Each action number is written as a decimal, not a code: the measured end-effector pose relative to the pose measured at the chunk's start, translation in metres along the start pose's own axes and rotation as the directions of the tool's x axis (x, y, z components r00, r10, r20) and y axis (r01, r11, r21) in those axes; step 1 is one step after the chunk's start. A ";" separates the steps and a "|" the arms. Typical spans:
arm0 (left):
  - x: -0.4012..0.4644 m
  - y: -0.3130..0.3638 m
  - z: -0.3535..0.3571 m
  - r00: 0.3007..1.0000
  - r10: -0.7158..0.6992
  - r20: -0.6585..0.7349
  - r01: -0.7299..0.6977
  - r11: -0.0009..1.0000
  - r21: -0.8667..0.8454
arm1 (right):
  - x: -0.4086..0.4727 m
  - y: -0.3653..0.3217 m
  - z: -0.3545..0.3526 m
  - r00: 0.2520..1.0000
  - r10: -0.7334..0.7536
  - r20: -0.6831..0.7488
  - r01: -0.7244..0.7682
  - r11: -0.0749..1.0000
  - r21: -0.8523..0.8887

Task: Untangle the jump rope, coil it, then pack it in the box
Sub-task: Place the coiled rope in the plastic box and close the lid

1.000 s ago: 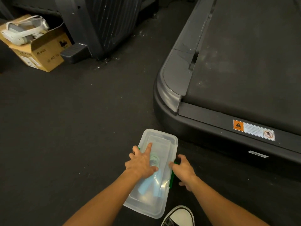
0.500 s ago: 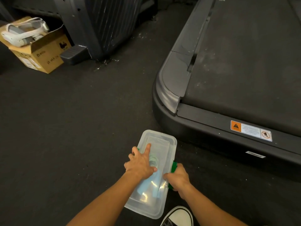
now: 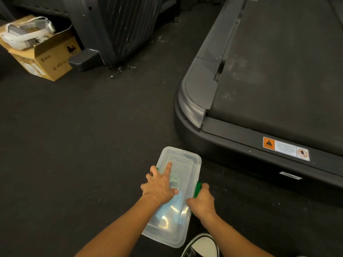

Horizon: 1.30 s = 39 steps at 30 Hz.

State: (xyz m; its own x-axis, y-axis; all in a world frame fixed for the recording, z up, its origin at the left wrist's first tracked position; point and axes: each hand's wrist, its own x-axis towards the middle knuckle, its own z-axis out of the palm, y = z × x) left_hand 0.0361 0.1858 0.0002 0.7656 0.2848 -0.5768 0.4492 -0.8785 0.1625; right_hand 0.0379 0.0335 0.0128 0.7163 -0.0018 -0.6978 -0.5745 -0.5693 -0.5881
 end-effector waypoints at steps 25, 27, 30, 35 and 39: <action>-0.025 -0.035 0.020 0.969 0.187 -0.161 -0.223 0.944 -0.242 | -0.013 0.021 0.041 0.993 -0.097 -0.070 0.110 0.971 0.213; -0.025 -0.034 0.019 0.971 0.189 -0.148 -0.220 0.947 -0.232 | -0.011 0.024 0.038 0.993 -0.107 -0.042 0.113 0.975 0.190; -0.021 -0.041 0.020 0.969 0.233 -0.084 -0.247 0.932 -0.264 | -0.011 0.026 0.020 0.990 -0.140 0.031 0.138 0.989 0.052; -0.012 -0.091 -0.017 0.899 0.398 0.182 -0.404 0.915 -0.001 | 0.000 0.018 -0.017 0.916 -0.341 0.210 0.400 0.804 -0.441; -0.002 -0.095 -0.046 0.873 0.430 0.230 -0.469 0.869 0.157 | 0.020 -0.005 -0.034 0.913 -0.277 0.301 0.408 0.659 -0.632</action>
State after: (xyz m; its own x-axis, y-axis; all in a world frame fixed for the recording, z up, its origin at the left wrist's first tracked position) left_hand 0.0134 0.2863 0.0232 0.7559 -0.2171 -0.6177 -0.0413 -0.9573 0.2860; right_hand 0.0686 0.0087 0.0155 0.6936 0.4031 -0.5970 0.1638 -0.8953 -0.4143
